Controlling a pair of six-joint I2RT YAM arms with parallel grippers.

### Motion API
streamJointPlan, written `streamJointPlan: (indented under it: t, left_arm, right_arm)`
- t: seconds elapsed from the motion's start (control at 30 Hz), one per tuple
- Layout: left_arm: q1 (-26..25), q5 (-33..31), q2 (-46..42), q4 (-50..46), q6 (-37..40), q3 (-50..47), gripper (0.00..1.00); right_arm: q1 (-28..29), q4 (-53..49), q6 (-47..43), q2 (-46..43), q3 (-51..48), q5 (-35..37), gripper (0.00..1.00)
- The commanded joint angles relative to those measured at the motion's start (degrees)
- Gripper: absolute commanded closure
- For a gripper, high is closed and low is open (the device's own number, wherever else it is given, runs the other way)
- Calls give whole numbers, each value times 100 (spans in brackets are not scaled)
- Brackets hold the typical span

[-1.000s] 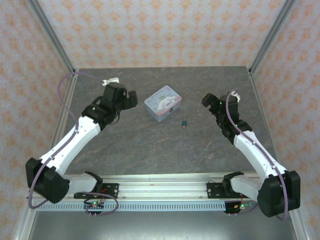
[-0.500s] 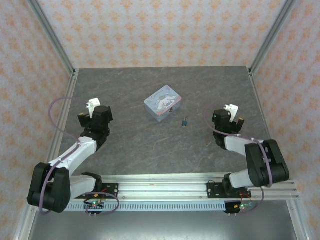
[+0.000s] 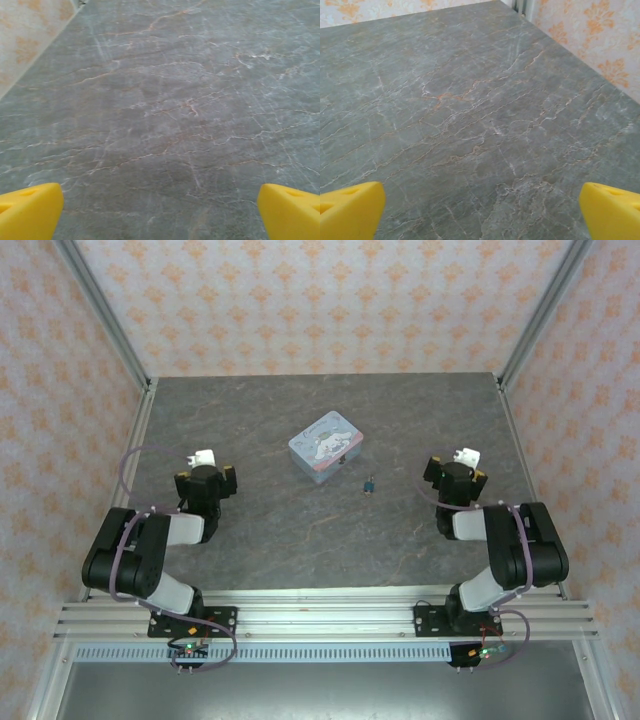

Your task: Unlock the padlock with the key

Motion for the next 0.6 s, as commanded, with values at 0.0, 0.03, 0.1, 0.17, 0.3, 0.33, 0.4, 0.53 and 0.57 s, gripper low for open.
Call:
streamJointPlan:
  t: [0.0,0.03,0.1,0.17,0.3,0.33,0.4,0.53,0.57]
  left_arm:
    - [155,510,-26,496,142,161,0]
    - [162,524,-68,349,122,193,0]
    - [159,521,-60,376,124,187,0]
    - [159,525,-52,409,128,179,0]
    - [160,521,-48,416,130,180,0]
    - [155,518,-50,396,130,184,0]
    - [162,523,-50,400,130,184,0]
    - [146,511,-49,400,139,184,0]
    - [148,513,-51,400,146,184,0]
  right_arm:
    - [-67,99,10,-24,99,-323,1]
    - [-63,273,-4,0,32,-318,1]
    - [-67,233,141,-77,-19,8,1]
    - [-65,299,126,-59,-21,16,1]
    - [-59,255,117,-57,-5,-2,1]
    - [-57,217,99,-19,38,-36,1]
    - [-59,80,54,-7,116,-190,1]
    - [-59,197,31,-49,34,-218,1]
    - [-54,202,29,-47,32,-222,1]
